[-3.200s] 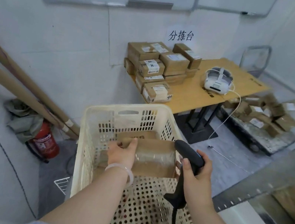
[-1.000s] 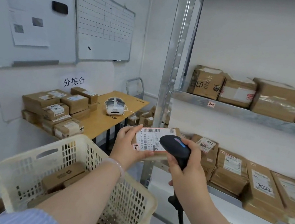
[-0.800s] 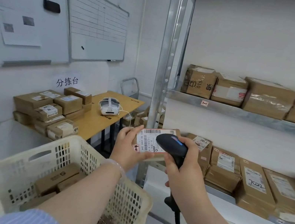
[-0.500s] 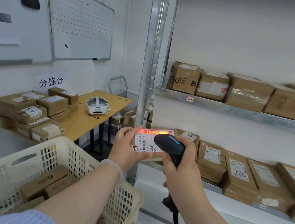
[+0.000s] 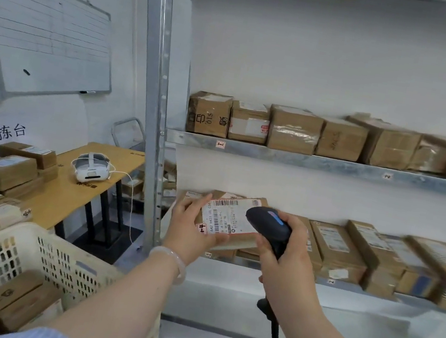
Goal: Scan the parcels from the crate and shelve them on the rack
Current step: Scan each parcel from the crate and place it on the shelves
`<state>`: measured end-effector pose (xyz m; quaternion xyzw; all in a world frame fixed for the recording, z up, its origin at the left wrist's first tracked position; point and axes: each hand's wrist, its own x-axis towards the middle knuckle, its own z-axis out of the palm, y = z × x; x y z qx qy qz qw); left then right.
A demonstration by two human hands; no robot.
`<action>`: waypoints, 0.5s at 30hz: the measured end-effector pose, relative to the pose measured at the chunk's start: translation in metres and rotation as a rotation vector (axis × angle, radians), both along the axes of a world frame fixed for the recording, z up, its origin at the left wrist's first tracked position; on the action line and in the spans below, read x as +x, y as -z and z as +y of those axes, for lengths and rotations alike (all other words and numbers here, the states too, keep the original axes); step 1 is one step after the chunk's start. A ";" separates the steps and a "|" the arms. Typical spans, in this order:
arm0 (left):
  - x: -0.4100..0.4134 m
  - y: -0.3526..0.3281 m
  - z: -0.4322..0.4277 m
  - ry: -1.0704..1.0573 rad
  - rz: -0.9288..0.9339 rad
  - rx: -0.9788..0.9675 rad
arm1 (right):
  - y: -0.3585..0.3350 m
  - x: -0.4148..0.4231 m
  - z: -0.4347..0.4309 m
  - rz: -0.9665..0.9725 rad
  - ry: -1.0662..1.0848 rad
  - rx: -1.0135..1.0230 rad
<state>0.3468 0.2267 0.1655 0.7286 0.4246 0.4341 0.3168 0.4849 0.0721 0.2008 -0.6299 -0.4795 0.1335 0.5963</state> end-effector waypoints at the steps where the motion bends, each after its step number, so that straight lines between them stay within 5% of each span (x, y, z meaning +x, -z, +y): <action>1: 0.015 -0.002 -0.006 0.016 0.001 0.009 | 0.000 0.017 -0.007 0.016 0.041 0.018; 15: 0.294 -0.058 -0.149 0.398 -0.031 -0.048 | -0.025 0.284 -0.171 0.199 0.446 0.148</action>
